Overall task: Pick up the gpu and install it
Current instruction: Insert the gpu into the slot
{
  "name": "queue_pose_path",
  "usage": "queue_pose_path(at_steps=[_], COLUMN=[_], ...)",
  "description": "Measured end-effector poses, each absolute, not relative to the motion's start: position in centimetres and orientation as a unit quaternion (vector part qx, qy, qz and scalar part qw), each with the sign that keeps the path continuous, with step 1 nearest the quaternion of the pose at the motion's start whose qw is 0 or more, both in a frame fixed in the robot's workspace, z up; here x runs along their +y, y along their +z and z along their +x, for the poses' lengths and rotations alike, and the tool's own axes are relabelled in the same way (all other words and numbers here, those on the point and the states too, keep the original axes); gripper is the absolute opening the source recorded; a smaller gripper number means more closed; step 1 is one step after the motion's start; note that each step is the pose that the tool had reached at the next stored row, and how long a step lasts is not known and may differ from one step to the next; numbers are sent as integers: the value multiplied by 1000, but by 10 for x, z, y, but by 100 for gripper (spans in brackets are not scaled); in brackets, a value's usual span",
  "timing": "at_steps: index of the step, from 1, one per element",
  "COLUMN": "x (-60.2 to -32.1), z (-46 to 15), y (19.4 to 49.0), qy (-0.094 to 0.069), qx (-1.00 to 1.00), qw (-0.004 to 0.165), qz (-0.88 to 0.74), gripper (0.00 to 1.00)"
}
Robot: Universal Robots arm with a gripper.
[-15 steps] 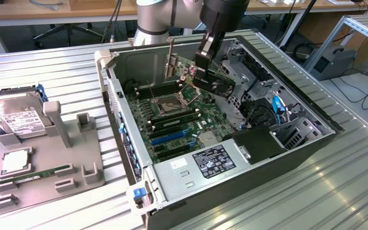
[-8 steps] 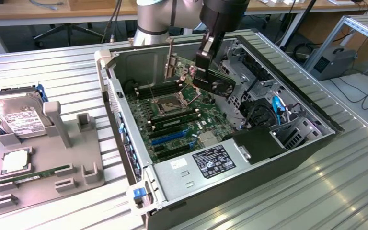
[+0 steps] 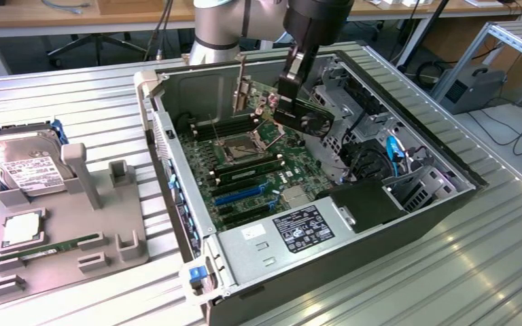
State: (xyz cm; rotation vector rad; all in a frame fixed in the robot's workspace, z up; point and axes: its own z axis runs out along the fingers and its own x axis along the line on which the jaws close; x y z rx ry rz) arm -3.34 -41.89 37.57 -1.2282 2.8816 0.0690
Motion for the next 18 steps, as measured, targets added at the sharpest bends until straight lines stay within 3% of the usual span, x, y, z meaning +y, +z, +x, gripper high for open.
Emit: queue_pose_path(at_steps=[18], x=[-419], z=[-33], y=[375], qy=[22], qx=[908], qw=[4], qz=[-419], gripper=[27])
